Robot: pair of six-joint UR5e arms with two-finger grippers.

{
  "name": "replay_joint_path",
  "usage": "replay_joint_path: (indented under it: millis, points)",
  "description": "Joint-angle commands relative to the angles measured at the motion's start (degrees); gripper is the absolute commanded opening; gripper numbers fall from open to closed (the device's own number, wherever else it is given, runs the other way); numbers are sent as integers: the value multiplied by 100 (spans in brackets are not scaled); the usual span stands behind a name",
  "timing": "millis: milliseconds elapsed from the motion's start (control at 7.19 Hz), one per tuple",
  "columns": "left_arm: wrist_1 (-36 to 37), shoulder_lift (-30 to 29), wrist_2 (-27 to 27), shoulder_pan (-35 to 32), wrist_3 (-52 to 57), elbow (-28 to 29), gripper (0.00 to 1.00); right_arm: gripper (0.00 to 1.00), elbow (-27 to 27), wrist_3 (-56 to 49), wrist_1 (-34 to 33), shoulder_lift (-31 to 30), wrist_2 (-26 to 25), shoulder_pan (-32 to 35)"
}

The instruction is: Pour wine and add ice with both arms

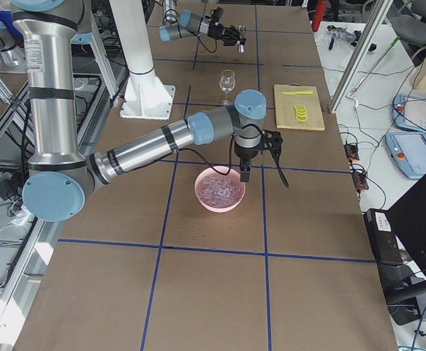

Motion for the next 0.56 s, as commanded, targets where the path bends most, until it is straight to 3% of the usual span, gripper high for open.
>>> replay_joint_path:
  millis: [0, 139, 278, 417]
  points:
    - [6, -16, -39, 42, 58, 5, 0, 100, 110, 783, 824, -393, -330, -541]
    - [15, -16, -39, 51, 197, -30, 0, 100, 75, 1501, 1849, -710, -557, -830]
    - [24, -16, -74, 86, 233, -56, 0, 100, -4, 1656, 2347, -1009, -603, -990]
    - [15, -25, -335, 95, 434, -108, 0, 100, -57, 1675, 2404, -1038, -603, -1026]
